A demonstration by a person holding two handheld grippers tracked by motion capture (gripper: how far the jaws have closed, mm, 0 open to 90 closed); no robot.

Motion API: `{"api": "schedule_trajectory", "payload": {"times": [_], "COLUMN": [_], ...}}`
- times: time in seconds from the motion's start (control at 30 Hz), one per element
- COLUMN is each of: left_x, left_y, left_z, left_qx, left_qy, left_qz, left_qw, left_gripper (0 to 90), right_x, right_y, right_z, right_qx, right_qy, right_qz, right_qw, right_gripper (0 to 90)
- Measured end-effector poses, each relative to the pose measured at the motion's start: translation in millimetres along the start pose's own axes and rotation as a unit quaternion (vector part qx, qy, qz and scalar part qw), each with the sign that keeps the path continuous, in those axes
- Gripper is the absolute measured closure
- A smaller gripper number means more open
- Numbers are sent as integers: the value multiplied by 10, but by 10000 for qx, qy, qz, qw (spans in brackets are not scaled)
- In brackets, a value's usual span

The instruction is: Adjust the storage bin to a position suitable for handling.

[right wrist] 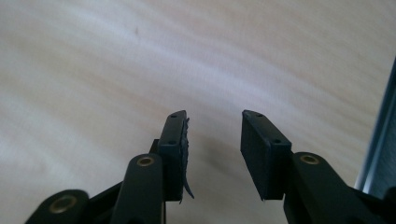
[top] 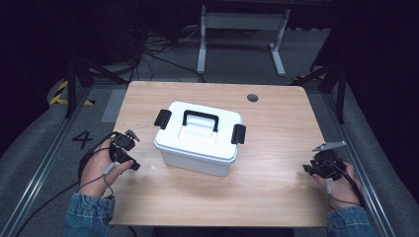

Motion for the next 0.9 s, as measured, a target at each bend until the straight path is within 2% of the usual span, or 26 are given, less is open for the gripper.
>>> {"api": "schedule_trajectory", "payload": {"times": [0.03, 0.07, 0.1, 0.13, 0.17, 0.23, 0.33, 0.43, 0.5, 0.6, 0.7, 0.73, 0.83, 0.9], "left_x": [-9, -9, -23, -36, -71, -69, -67, -51, -50, -60, -62, -64, -56, -53], "left_y": [14, 14, 31, 35, 29, 18, -13, -25, -25, -35, -29, -32, -27, -29], "left_z": [18, 18, 13, 9, -17, -34, -80, -85, -89, -73, -96, -87, -112, -126], "left_qx": [5, 5, -49, -18, 14, 39, 158, 247, 162, 214, 179, 235, 180, 212], "left_qy": [-106, -106, -137, -128, -37, -14, 65, 27, 74, 41, 88, 29, 66, 50], "left_qz": [67, 67, 119, 104, 71, 3, 47, 91, 82, 45, 68, 54, 59, 108], "left_qw": [9999, 9999, 9998, 9999, 10000, 10000, 9998, 9996, 9998, 9998, 9998, 9997, 9998, 9997], "left_gripper": [461, 460, 460, 449, 447, 446, 431, 425, 422, 415, 403, 399, 390, 377], "right_x": [-43, -43, -92, -184, -226, -258, -269, -249, -247, -247, -241, -241, -251, -281], "right_y": [4, 4, 16, 46, 50, 53, 61, 64, 53, 44, 40, 37, 16, -50], "right_z": [9, 9, 23, 43, 40, 40, 57, 66, 70, 79, 79, 82, 90, 96], "right_qx": [-23, -23, 15, 72, 112, 166, 157, 95, 85, 75, 75, 69, 0, -92], "right_qy": [-36, -36, -162, -448, -457, -513, -682, -602, -607, -626, -595, -601, -620, -633], "right_qz": [162, 162, 357, 642, 599, 539, 506, 603, 586, 587, 585, 574, 622, 600], "right_qw": [9999, 9999, 9992, 9969, 9971, 9971, 9963, 9963, 9964, 9963, 9965, 9965, 9961, 9961], "right_gripper": [617, 617, 603, 605, 605, 609, 610, 610, 609, 607, 603, 603, 607, 607]}}
Point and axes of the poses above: each handheld gripper's, and its own axes: x roughly forward along the jaws, y roughly out of its underside, z roughly to its left, the point moved 5 cm from there along x, roughly forward along the jaws, and after that the axes turned 1 degree about -y, right-handed, at the moved point
